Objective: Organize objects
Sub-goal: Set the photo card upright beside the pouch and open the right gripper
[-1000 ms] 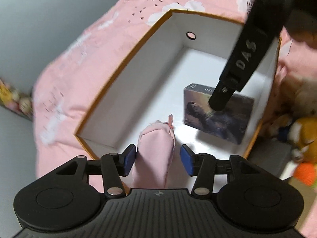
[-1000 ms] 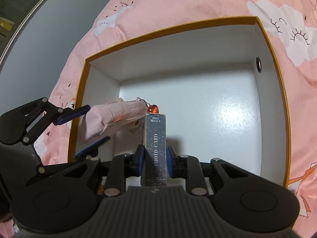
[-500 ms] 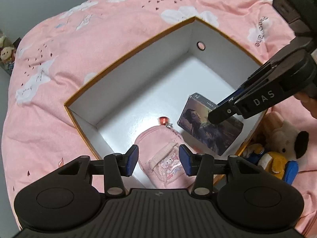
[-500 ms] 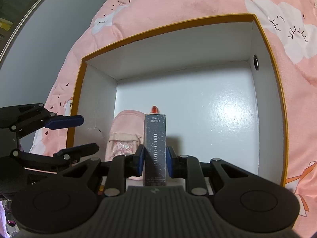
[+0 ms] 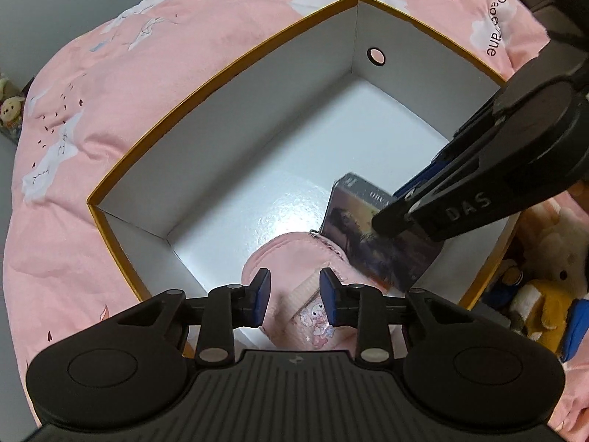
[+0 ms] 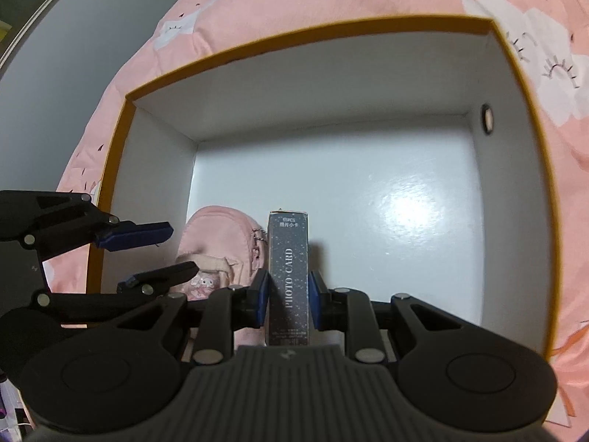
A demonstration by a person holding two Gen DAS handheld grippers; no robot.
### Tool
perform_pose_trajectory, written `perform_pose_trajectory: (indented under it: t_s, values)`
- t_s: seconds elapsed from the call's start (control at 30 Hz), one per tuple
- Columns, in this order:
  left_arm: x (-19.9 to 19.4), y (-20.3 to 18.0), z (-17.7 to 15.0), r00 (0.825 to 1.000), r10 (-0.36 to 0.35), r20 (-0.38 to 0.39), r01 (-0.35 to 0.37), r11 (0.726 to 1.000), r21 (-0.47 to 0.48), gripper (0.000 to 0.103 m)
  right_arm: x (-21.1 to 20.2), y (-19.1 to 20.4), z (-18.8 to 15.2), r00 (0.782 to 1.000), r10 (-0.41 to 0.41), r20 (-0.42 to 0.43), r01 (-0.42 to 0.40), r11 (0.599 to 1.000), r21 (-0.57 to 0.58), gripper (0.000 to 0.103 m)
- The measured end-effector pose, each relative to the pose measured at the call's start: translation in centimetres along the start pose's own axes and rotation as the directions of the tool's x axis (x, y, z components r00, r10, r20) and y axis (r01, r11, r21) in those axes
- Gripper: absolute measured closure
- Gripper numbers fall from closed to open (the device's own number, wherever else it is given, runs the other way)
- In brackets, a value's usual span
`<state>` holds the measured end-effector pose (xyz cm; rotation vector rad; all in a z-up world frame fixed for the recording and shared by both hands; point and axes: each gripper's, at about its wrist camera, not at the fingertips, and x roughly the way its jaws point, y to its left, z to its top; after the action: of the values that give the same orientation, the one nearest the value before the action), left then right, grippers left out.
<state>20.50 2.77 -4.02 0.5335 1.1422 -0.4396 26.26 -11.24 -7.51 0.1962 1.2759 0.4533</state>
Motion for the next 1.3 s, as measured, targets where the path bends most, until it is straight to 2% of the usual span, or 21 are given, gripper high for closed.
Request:
perform_pose_trajectory:
  t_s: [0.2, 0.37, 0.67, 0.73, 0.83, 0.97, 1.07, 1.2, 1.3]
  values:
    - [0.3, 0.3, -0.6, 1.000, -0.001, -0.012, 0.002, 1.000, 0.024, 0.069, 1.6, 0.3, -0.1, 0.995, 0.088, -0.048, -0.086, 0.996, 0.039, 0.079]
    - [1.1, 0.2, -0.7, 1.000, -0.003, -0.019, 0.003, 1.000, 0.026, 0.071, 1.6, 0.6, 0.1, 0.993, 0.111, -0.042, -0.110, 0.993, 0.030, 0.079]
    - [2.3, -0.4, -1.0, 0.999, 0.005, -0.037, -0.004, 0.999, 0.032, 0.073, 2.4, -1.2, 0.3, 0.985, 0.088, -0.145, -0.078, 0.994, 0.074, 0.079]
    - [2.4, -0.4, -1.0, 0.999, 0.006, -0.039, -0.005, 1.000, 0.030, 0.073, 2.4, -1.5, 0.5, 0.986, 0.057, -0.158, -0.045, 0.996, 0.075, 0.074]
    - [2.5, -0.4, -1.0, 0.999, 0.006, -0.041, -0.005, 1.000, 0.029, 0.074, 2.9, -1.9, 0.7, 0.985, -0.013, -0.175, 0.022, 0.998, 0.052, 0.073]
    - [2.7, -0.6, -1.0, 0.999, 0.011, -0.049, -0.010, 0.999, 0.038, 0.074, 3.8, -1.9, 0.8, 0.978, -0.048, -0.201, 0.058, 0.997, 0.041, 0.072]
    - [2.8, -0.6, -0.9, 0.999, 0.011, -0.053, -0.009, 0.999, 0.039, 0.075, 4.4, -2.0, 0.8, 0.975, -0.047, -0.217, 0.056, 0.998, 0.033, 0.070]
    - [3.0, -0.5, -0.9, 0.998, 0.017, -0.062, -0.014, 0.999, 0.044, 0.075, 4.8, -1.5, 0.7, 0.976, -0.013, -0.216, 0.017, 1.000, 0.015, 0.078]
    - [3.0, -0.5, -1.1, 0.998, 0.017, -0.064, -0.015, 0.999, 0.040, 0.076, 5.1, -0.9, 0.7, 0.976, 0.003, -0.217, -0.003, 1.000, 0.001, 0.080]
